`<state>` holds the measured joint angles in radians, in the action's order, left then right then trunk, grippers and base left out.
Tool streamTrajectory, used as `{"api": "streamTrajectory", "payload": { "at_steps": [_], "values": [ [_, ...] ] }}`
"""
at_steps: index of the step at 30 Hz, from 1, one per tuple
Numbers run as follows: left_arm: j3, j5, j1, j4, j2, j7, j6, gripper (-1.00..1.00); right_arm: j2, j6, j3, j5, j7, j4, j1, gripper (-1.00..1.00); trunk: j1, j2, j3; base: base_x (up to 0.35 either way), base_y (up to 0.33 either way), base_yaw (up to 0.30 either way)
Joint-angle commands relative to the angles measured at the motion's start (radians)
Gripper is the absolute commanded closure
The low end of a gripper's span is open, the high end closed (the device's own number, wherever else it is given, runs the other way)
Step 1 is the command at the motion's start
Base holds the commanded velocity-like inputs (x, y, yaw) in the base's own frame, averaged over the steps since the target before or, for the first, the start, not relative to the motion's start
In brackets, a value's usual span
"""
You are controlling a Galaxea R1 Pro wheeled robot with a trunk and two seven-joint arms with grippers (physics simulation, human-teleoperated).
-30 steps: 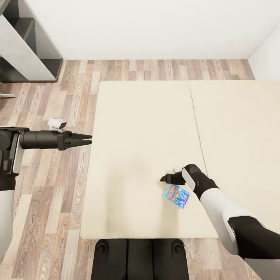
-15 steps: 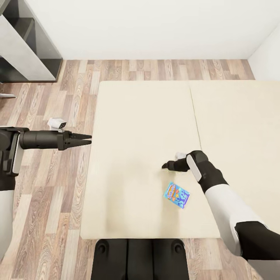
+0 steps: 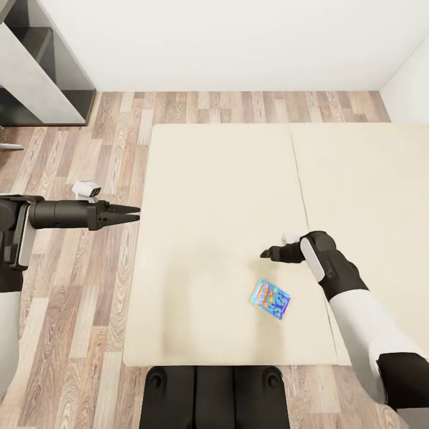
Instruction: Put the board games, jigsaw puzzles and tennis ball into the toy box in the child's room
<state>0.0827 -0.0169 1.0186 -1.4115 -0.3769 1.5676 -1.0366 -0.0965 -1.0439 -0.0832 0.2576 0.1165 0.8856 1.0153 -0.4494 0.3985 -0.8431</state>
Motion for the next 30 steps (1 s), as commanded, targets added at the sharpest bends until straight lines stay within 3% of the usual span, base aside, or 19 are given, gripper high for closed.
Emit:
{"api": "streamTrajectory", "payload": {
  "at_steps": [1,7,9,16,21,30],
  "values": [
    [0.000,0.000,0.000,0.000,0.000,0.003,-0.011,-1.00,-0.008,-0.003,-0.002,-0.002,0.004,0.003,-0.002,-1.00,-0.001,0.002,-0.001,0.000,0.000,0.000],
    [0.001,0.001,0.000,0.006,0.000,0.001,-0.011,-1.00,-0.062,-0.003,0.017,0.021,0.026,0.007,-0.033,-1.00,-0.001,0.002,-0.001,0.000,0.000,0.000],
    [0.001,0.001,0.000,0.012,0.000,0.000,-0.011,-1.00,-0.092,-0.003,0.031,0.045,0.055,0.008,-0.056,-1.00,-0.001,0.002,-0.001,0.000,0.000,0.000],
    [0.002,0.002,0.000,0.020,0.000,-0.001,-0.011,-1.00,-0.157,-0.003,0.046,0.086,0.120,0.010,-0.108,-1.00,-0.001,0.002,-0.001,0.000,0.000,0.000],
    [0.001,0.003,0.000,0.021,0.000,-0.001,-0.011,-1.00,-0.178,-0.003,0.048,0.094,0.142,0.010,-0.130,-1.00,-0.001,0.002,-0.001,0.000,0.000,0.000],
    [0.001,0.003,0.000,0.022,0.000,-0.001,-0.011,-1.00,-0.189,-0.003,0.049,0.098,0.154,0.009,-0.151,-1.00,-0.001,0.002,-0.001,0.000,0.000,0.000]
  ]
}}
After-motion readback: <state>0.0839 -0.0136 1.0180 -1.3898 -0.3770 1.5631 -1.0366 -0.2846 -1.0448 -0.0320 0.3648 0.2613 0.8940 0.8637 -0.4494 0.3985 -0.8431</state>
